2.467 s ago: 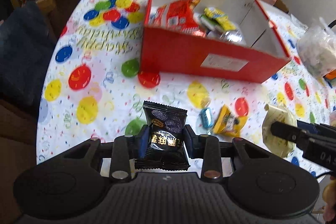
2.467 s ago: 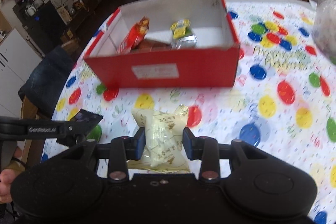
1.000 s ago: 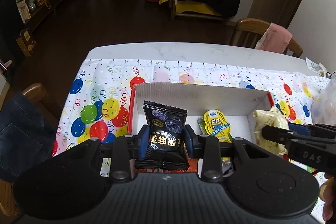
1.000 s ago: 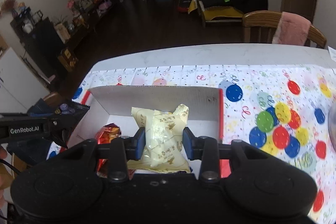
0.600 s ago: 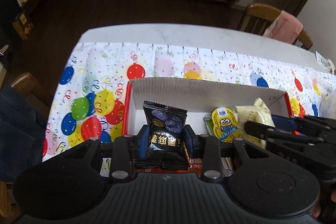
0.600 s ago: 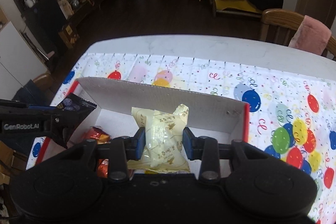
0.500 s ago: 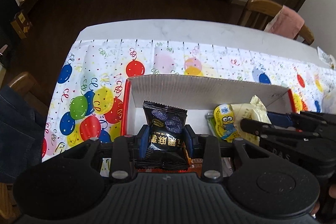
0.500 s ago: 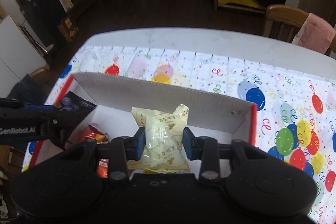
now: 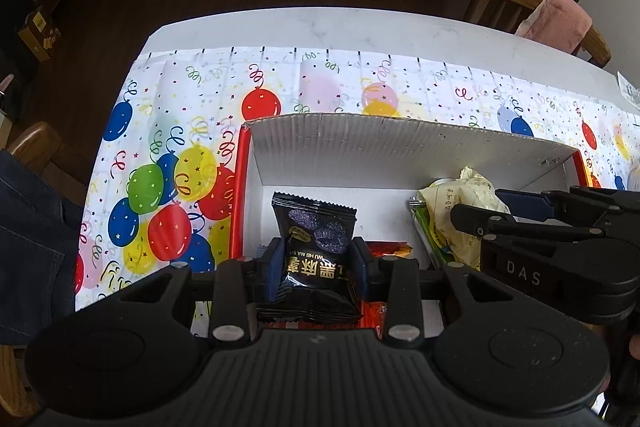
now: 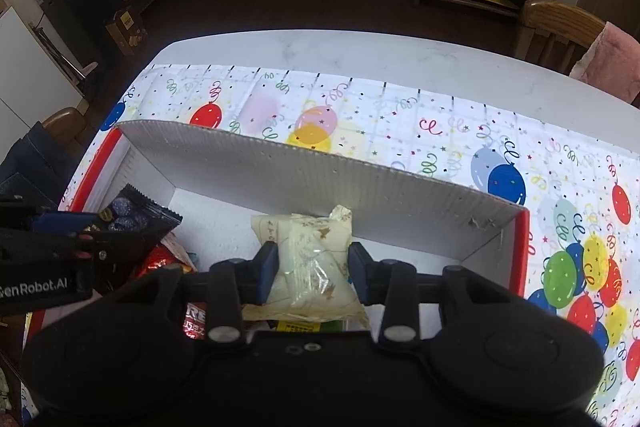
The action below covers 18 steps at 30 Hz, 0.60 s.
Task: Organize snacks
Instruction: 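Open both tools to release the black packet and pastry bag into the box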
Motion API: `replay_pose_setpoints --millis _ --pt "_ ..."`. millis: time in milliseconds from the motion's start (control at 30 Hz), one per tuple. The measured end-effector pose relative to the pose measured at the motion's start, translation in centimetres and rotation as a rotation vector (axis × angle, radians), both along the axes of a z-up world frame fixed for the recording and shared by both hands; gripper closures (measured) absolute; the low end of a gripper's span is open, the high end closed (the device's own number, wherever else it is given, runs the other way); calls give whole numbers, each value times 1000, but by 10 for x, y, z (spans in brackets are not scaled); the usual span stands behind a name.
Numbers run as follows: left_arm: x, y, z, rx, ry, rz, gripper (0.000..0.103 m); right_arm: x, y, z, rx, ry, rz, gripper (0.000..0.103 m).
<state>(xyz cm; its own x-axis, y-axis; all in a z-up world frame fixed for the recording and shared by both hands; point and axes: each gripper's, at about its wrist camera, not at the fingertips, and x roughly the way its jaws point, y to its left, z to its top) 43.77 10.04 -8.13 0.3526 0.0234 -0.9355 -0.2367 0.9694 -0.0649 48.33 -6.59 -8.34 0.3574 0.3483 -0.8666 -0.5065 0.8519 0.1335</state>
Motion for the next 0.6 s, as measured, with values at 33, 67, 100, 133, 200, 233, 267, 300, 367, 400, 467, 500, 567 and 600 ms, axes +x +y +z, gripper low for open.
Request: replay_pose_setpoints --millis 33,67,100,133,200,233,267,300,367,400,467,500,567,600 --pt "0 0 0 1 -2 1 68 0 0 0 0 -2 1 64" --pt "-1 1 1 2 -4 1 68 0 0 1 1 -5 1 64" --pt "-2 1 1 0 -6 2 68 -1 -1 2 2 -7 0 63" --pt "-2 1 2 -2 -8 4 68 -1 -2 3 4 -9 -3 62" --pt "-5 0 4 -2 -16 3 65 -3 -5 7 16 -13 -13 59" --pt "-6 0 5 -3 -21 0 61 -4 -6 9 23 -13 -15 59" --pt "-8 -1 7 -8 -26 -1 60 -5 -8 12 28 -15 -17 59" --pt "-10 -1 9 -10 -31 -1 57 -7 -9 14 31 -19 -19 59" --pt "-14 -3 13 -20 -45 -4 56 -11 -12 19 36 -25 -19 59" --pt "-16 -4 16 -23 -53 -8 56 -13 -14 22 40 -29 -19 59" --pt "-21 -7 21 -19 -67 -14 54 -18 -17 28 50 -35 -18 58" --pt "-24 -8 23 -17 -75 -19 54 -22 -18 31 56 -39 -15 58" --pt "-31 -11 29 -11 -94 -27 54 -30 -22 37 66 -50 -11 58" --pt "-35 -12 31 -9 -101 -30 53 -34 -23 40 72 -55 -8 57"
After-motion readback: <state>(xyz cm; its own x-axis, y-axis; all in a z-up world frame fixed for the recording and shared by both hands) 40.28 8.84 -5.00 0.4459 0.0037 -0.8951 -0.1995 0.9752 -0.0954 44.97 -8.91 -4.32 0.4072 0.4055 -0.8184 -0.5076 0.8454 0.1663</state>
